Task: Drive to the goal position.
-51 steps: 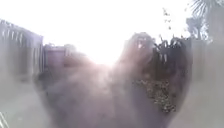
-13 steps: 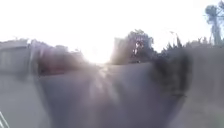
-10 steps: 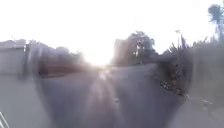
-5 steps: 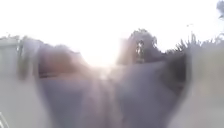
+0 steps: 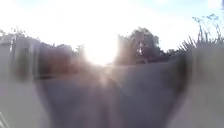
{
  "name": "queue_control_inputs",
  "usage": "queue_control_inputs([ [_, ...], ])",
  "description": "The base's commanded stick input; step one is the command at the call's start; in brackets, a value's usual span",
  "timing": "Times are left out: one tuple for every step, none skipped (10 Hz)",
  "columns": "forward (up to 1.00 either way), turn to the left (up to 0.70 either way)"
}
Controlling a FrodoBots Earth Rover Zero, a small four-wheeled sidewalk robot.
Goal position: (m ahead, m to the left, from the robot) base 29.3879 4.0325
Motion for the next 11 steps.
queue_control_inputs([
  [1.0, 0.0],
  [1.0, 0.0],
  [1.0, 0.0],
  [1.0, 0.0],
  [1.0, 0.0],
  [1.0, 0.0],
  [1.0, 0.0],
  [1.0, 0.0],
  [1.0, 0.0],
  [1.0, 0.0],
  [1.0, 0.0],
])
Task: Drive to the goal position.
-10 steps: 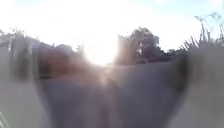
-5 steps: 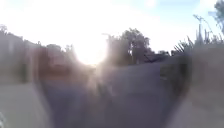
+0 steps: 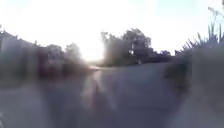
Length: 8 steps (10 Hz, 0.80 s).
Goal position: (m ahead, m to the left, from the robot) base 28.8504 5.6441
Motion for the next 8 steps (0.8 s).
queue_control_inputs([
  [1.0, 0.0],
  [1.0, 0.0],
  [1.0, 0.0],
  [1.0, 0.0],
  [1.0, 0.0],
  [1.0, 0.0],
  [1.0, 0.0],
  [1.0, 0.0],
])
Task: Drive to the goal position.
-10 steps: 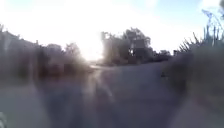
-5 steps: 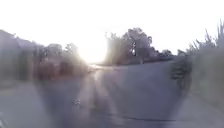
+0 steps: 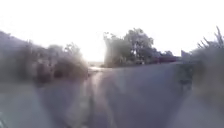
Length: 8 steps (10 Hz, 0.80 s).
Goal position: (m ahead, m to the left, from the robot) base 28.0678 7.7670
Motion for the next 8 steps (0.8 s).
queue_control_inputs([
  [1.0, 0.0],
  [1.0, 0.0],
  [1.0, 0.0],
  [1.0, 0.0],
  [1.0, 0.0],
  [1.0, 0.0],
  [1.0, 0.0],
  [1.0, 0.0],
])
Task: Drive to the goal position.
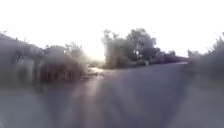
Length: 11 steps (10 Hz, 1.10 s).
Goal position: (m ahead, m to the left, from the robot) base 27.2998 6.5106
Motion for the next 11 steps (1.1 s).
queue_control_inputs([
  [1.0, 0.0],
  [1.0, 0.0],
  [1.0, 0.0],
  [1.0, 0.0],
  [1.0, 0.0],
  [1.0, 0.0],
  [1.0, 0.0],
  [1.0, 0.0],
  [1.0, 0.0],
  [1.0, 0.0],
  [1.0, 0.0],
])
